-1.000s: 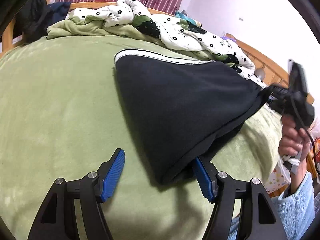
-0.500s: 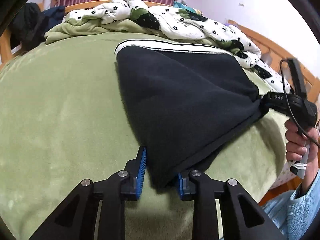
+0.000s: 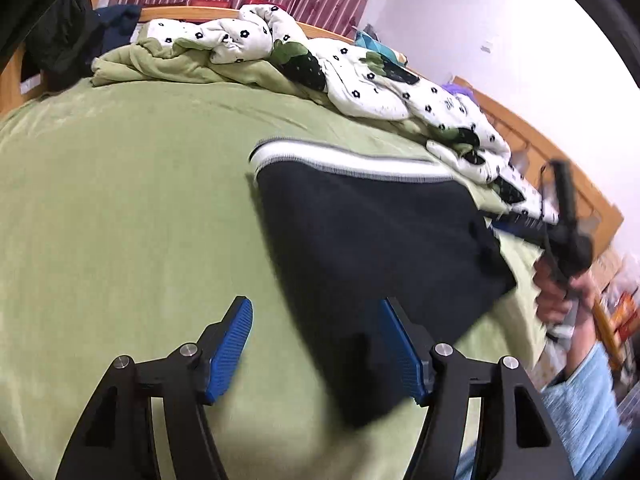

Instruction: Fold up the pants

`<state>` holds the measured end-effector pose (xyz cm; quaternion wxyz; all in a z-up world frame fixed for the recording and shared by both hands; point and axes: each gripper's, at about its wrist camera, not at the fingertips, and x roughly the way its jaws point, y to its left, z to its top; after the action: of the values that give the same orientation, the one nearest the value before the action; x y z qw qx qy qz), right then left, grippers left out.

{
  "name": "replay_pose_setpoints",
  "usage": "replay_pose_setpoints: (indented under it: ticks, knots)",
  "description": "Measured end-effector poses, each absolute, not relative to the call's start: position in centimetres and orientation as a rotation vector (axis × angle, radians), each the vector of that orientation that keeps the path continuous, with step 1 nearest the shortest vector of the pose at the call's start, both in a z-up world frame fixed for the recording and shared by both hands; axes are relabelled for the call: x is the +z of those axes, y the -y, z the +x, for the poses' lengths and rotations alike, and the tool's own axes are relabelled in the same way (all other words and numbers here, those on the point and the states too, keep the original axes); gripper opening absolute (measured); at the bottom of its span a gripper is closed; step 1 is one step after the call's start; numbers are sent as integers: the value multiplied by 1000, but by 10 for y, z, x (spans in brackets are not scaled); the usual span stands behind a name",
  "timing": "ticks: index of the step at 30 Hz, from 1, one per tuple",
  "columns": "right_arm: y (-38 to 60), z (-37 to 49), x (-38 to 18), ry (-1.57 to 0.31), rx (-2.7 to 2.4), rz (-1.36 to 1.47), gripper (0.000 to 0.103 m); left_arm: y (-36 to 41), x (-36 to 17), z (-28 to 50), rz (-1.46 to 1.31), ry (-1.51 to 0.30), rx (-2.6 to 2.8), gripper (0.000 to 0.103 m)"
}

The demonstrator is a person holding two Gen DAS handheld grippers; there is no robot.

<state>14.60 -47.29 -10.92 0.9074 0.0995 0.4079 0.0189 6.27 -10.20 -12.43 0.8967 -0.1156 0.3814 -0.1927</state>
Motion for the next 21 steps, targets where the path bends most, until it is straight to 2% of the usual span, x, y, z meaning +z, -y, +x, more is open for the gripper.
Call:
replay_pose_setpoints:
  ticks: [7,12,16,18,19,20,21]
  knots:
    - [471,172,-130,-849,-31,56,69,108,-166,150,-366,-941,-416,62]
    - [484,185,-139,-889,-2,121,71,111,-191,171,-434,-969,-473,64]
    - [492,198,-152,-951,63,218,75,126,-192,180,-408,-965,-473,59]
    - [497,197,-151,-975,92,271,71,128,-189,182,-409,-965,-465,49]
    - [499,195,-148,-982,99,282,70,125,-187,182,-416,-961,-464,39]
    - [497,192,-144,-980,97,272,65,122,-184,181,-434,-951,-460,31]
    - [494,190,-141,-972,94,261,58,120,-181,181,-448,-944,-460,28]
